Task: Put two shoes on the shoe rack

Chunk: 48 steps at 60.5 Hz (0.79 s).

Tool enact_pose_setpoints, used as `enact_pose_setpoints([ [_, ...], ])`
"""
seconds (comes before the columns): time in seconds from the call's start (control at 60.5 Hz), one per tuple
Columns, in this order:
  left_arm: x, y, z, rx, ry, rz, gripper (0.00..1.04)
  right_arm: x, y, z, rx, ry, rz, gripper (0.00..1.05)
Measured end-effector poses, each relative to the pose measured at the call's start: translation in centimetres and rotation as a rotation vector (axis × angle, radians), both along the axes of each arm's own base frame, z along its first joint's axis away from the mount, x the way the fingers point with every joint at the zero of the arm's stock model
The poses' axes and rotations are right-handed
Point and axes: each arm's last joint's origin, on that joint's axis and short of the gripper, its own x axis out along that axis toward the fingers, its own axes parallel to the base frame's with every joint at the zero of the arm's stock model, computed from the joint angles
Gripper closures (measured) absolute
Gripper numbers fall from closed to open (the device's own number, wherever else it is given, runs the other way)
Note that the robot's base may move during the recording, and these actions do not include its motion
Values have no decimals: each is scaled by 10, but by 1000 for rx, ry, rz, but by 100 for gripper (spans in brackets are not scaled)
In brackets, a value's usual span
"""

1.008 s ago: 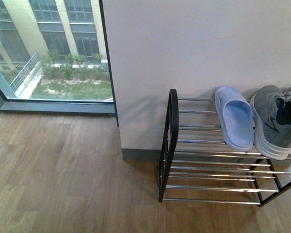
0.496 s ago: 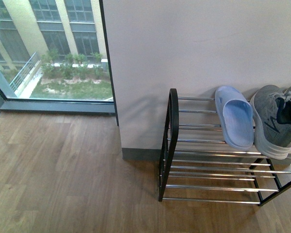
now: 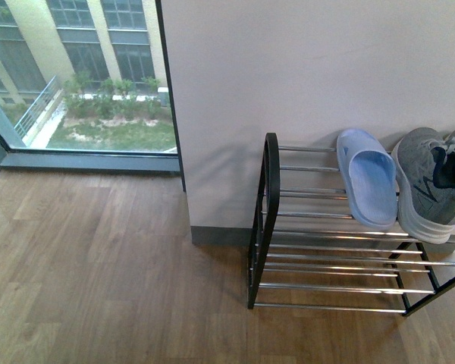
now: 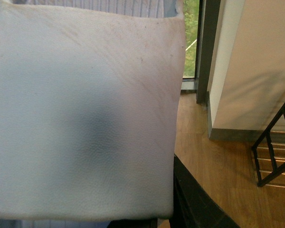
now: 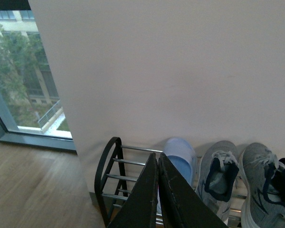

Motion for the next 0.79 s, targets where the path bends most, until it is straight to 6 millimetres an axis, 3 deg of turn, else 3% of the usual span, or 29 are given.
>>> enact_pose_setpoints([
  [0.793, 0, 0, 0, 0, 0, 0, 103, -25, 5, 6, 0, -21, 23, 103],
])
